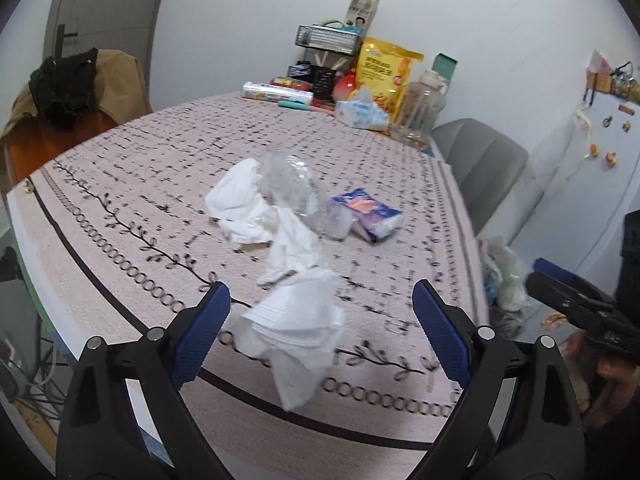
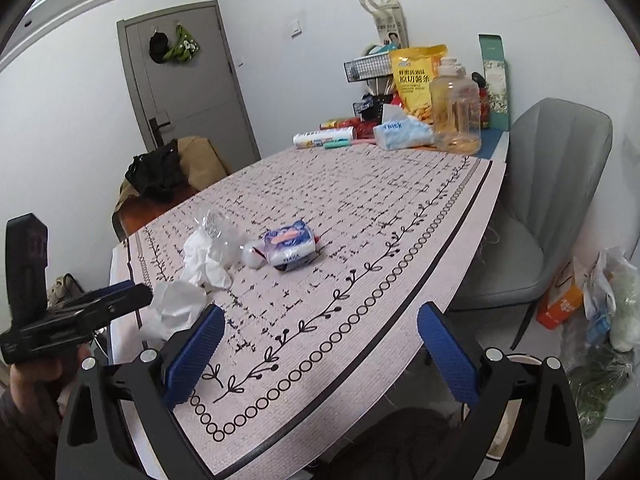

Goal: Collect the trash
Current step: 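Grasp the white folded tissue with the left gripper and lift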

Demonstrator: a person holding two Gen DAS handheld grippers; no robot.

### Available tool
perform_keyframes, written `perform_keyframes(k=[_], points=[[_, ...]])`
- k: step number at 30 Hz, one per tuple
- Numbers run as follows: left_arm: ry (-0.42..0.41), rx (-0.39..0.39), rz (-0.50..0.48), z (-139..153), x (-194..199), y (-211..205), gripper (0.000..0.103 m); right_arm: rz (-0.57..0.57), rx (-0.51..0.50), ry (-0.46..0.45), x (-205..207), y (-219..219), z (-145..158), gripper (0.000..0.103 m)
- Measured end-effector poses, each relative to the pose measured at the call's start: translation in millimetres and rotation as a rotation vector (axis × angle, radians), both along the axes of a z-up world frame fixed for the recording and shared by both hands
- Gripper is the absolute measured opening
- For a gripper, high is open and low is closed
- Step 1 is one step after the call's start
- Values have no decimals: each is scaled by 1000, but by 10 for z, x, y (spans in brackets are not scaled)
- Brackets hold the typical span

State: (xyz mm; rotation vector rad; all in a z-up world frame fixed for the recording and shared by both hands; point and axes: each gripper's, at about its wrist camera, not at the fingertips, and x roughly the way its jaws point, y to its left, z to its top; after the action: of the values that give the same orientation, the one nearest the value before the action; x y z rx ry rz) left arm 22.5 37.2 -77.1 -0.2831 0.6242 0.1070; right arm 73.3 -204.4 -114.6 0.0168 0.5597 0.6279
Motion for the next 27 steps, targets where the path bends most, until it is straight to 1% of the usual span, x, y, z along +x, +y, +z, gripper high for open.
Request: perform_keyframes(k=[3, 6, 9, 10, 11, 13, 14, 16, 17, 18, 19, 20, 21, 24, 27], points=[[39, -20, 1, -70, 75, 50, 91, -6, 2, 17, 35, -20, -34, 95], [79, -12, -15, -162, 140, 26, 92, -12, 1, 31, 65, -36, -79, 95], [124, 19, -22, -247, 200, -30, 91, -13, 2, 53, 112, -44, -120, 95], [144, 50, -20, -274, 221, -62, 92, -12, 1, 60, 123, -38, -130, 95], [154, 72, -20, -288, 231, -86, 92, -10, 0, 61, 126, -27, -129, 95], [165, 89, -23, -309, 242, -96, 90, -5, -6, 58, 121, -4, -124, 95], [170, 88, -24, -312, 244, -86, 86, 0, -8, 56, 122, 10, -118, 95], [197, 82, -31, -350, 262, -62, 67, 7, -9, 54, 119, 36, -112, 95], [199, 83, -30, -354, 265, -52, 64, 12, -9, 56, 123, 57, -111, 95], [194, 88, -27, -351, 249, -45, 53, 17, -9, 58, 125, 76, -111, 95], [196, 83, -30, -347, 237, -31, 45, 26, -12, 62, 132, 112, -112, 94], [193, 76, -34, -337, 217, -16, 42, 34, -16, 64, 134, 144, -111, 93], [187, 69, -37, -324, 197, -1, 37, 45, -22, 66, 140, 187, -111, 91], [149, 54, -46, -243, 109, 41, 35, 72, -34, 70, 141, 303, -97, 87], [111, 38, -23, -156, 26, 133, 35, 105, -47, 68, 143, 453, -69, 83]])
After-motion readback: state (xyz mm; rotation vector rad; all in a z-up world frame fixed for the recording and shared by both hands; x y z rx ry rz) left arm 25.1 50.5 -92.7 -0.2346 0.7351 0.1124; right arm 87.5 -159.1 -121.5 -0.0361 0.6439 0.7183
